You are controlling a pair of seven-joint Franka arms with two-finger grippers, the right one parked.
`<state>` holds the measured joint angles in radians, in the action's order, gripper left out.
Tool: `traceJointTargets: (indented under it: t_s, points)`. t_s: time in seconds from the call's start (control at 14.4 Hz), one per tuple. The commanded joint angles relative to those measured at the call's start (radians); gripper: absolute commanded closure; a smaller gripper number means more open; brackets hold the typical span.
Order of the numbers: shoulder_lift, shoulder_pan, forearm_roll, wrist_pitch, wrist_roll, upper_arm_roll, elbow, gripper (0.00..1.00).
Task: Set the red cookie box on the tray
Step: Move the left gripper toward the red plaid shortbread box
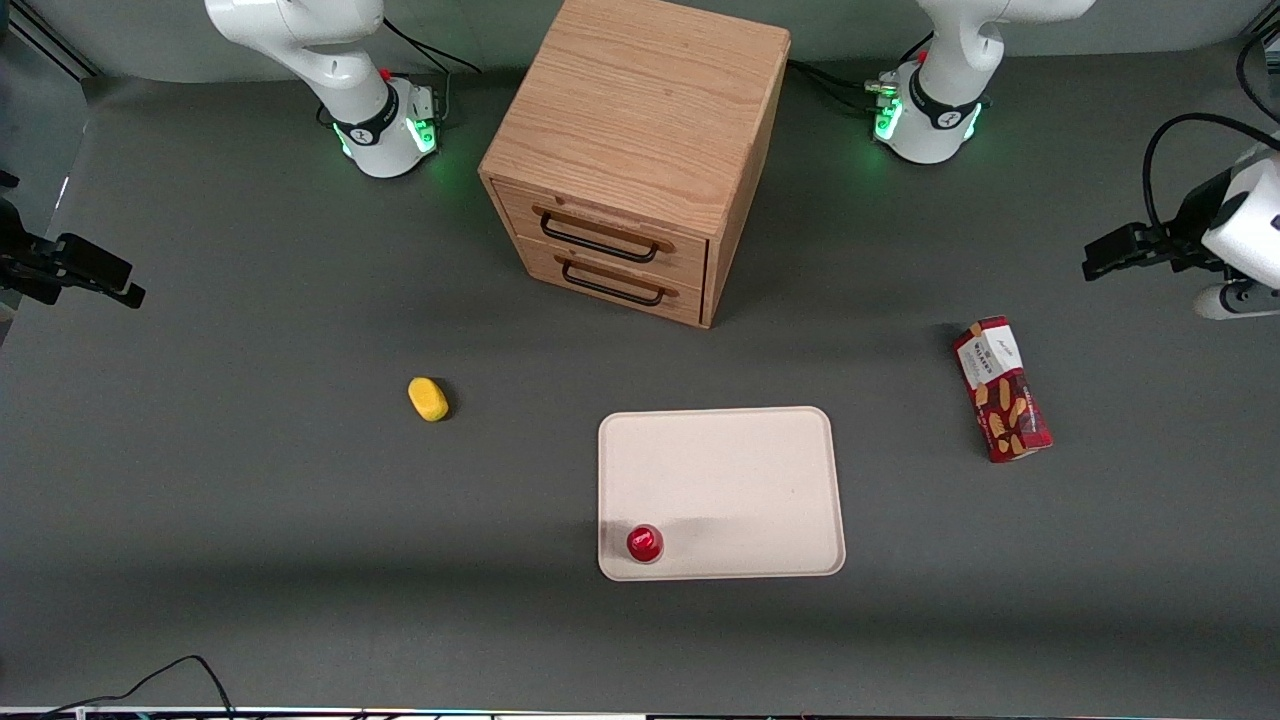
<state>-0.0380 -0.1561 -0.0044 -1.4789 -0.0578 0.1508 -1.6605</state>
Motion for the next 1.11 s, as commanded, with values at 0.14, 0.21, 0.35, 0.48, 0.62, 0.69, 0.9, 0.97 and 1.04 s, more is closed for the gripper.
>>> traceJointTargets:
  t_s: [0.14, 0.21, 0.35, 0.48, 0.62, 0.69, 0.9, 0.97, 1.04]
  points:
    - [0.035, 0.004, -0.014, 0.054, 0.016, 0.003, 0.068, 0.00]
    - [0.043, 0.004, -0.014, 0.060, 0.018, 0.003, 0.068, 0.00]
    - [0.079, 0.006, -0.025, 0.040, 0.036, 0.007, 0.051, 0.00]
    - [0.122, 0.006, -0.040, -0.055, 0.035, 0.009, -0.017, 0.00]
    - [0.147, 0.006, -0.039, -0.278, 0.019, 0.009, -0.164, 0.00]
    - [0.165, 0.007, -0.039, -0.393, 0.018, 0.012, -0.230, 0.00]
    - [0.271, 0.015, -0.039, -0.634, 0.035, 0.035, -0.306, 0.00]
    - [0.294, 0.015, -0.042, -0.709, 0.035, 0.036, -0.336, 0.00]
    - [0.302, 0.015, -0.052, -0.792, 0.036, 0.036, -0.385, 0.00]
